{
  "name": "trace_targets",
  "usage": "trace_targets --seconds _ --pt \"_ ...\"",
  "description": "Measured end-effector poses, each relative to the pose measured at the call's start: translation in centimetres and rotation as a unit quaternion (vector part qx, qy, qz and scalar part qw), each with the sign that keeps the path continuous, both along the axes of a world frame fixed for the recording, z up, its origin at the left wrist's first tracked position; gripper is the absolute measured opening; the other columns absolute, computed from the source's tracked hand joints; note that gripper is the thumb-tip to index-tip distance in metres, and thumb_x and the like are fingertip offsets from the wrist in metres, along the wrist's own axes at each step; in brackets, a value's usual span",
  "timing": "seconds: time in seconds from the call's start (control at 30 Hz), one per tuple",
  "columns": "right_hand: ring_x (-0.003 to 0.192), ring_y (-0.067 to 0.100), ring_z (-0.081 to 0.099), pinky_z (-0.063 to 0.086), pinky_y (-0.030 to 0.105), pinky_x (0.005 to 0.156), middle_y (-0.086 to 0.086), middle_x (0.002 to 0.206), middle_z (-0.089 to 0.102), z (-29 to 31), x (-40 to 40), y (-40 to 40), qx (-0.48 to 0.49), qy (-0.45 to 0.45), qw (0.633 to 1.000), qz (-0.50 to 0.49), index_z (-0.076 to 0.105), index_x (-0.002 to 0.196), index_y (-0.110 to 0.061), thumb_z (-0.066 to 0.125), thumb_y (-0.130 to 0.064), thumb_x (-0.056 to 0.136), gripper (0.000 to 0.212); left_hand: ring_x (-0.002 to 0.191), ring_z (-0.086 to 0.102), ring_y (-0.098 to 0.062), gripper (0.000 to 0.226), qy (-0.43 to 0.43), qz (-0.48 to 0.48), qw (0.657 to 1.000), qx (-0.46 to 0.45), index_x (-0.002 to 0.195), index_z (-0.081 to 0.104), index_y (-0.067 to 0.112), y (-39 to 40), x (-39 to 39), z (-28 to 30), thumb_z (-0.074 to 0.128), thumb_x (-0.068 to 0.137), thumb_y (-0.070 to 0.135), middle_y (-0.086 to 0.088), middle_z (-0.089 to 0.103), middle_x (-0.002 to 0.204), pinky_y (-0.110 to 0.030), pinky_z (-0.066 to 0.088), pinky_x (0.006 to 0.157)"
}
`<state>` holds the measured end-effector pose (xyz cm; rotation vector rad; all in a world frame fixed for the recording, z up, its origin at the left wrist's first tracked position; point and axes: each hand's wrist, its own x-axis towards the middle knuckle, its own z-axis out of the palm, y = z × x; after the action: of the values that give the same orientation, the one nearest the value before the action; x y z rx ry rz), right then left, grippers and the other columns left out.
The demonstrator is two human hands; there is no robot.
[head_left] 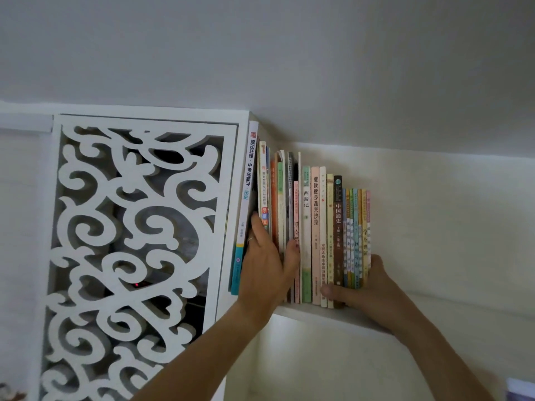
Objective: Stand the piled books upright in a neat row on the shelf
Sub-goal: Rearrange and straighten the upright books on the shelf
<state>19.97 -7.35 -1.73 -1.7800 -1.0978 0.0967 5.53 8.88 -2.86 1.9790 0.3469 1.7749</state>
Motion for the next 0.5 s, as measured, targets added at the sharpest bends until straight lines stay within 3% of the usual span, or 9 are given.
trace_targets --seconds 0.1,0.2,0.27,0.3,0.37,0.43,0.5 --pt "0.101 0.000 0.063 0.049 0.021 0.078 -0.019 0.118 0.063 -0.2 0.0 0.1 0.006 -0.006 1.000 -0.002 0.033 0.136 -0.032 0.095 -0.061 0.050 0.109 0.122 0.061 0.000 0.064 -0.022 -0.008 1.000 -0.008 0.164 0.009 0.030 -0.3 -0.2 -0.5 0.029 0.108 0.055 0.011 0.053 0.145 -0.027 0.060 0.093" --pt "0.099 -0.002 0.063 0.046 0.018 0.074 -0.021 0.117 0.064 -0.4 0.2 0.1 0.020 -0.015 1.000 0.000 0.034 0.134 -0.035 0.094 -0.061 0.053 0.104 0.118 0.060 0.006 0.053 -0.040 0.005 0.999 -0.036 0.163 0.017 0.036 -0.6 -0.5 -0.9 0.029 0.112 0.045 0.020 0.055 0.139 -0.018 0.058 0.088" --pt "0.097 -0.004 0.066 0.048 0.013 0.073 -0.022 0.115 0.066 -0.7 0.5 0.4 0.027 -0.026 0.999 0.001 0.038 0.134 -0.034 0.096 -0.056 0.054 0.101 0.113 0.064 0.005 0.052 -0.050 0.003 0.997 -0.055 0.162 0.021 0.038 -0.6 -0.6 -1.0 0.031 0.111 0.043 0.022 0.058 0.132 -0.019 0.060 0.086" --pt "0.100 -0.003 0.067 0.052 0.015 0.077 -0.021 0.117 0.066 -0.9 0.7 0.6 0.026 -0.034 0.999 -0.004 0.041 0.136 -0.032 0.097 -0.057 0.052 0.103 0.111 0.065 0.003 0.053 -0.052 0.002 0.997 -0.059 0.162 0.021 0.038 -0.5 -0.6 -1.1 0.031 0.111 0.044 0.021 0.060 0.131 -0.021 0.061 0.085" --pt "0.117 0.008 0.063 0.059 0.034 0.092 -0.015 0.125 0.064 -1.4 1.3 1.1 0.022 -0.053 0.998 -0.034 0.041 0.140 -0.035 0.094 -0.071 0.043 0.117 0.110 0.067 0.000 0.055 -0.050 0.002 0.997 -0.061 0.163 0.019 0.036 -0.5 -0.7 -1.1 0.031 0.110 0.044 0.016 0.061 0.132 -0.019 0.060 0.084" --pt "0.128 0.016 0.053 0.052 0.049 0.104 -0.013 0.131 0.057 -1.6 1.8 1.3 0.018 -0.078 0.995 -0.065 0.036 0.145 -0.038 0.088 -0.083 0.036 0.129 0.109 0.067 0.001 0.055 -0.045 -0.013 0.997 -0.059 0.164 0.016 0.034 -0.6 -0.7 -1.2 0.032 0.111 0.041 0.014 0.061 0.132 -0.016 0.060 0.081" --pt "0.131 0.018 0.046 0.047 0.054 0.109 -0.011 0.135 0.051 -1.6 1.6 1.3 0.032 -0.087 0.993 -0.075 0.026 0.151 -0.040 0.089 -0.082 0.034 0.139 0.110 0.066 0.003 0.055 -0.041 -0.016 0.998 -0.044 0.164 0.014 0.034 -0.7 -0.9 -1.2 0.032 0.112 0.038 0.018 0.058 0.134 -0.014 0.058 0.081"
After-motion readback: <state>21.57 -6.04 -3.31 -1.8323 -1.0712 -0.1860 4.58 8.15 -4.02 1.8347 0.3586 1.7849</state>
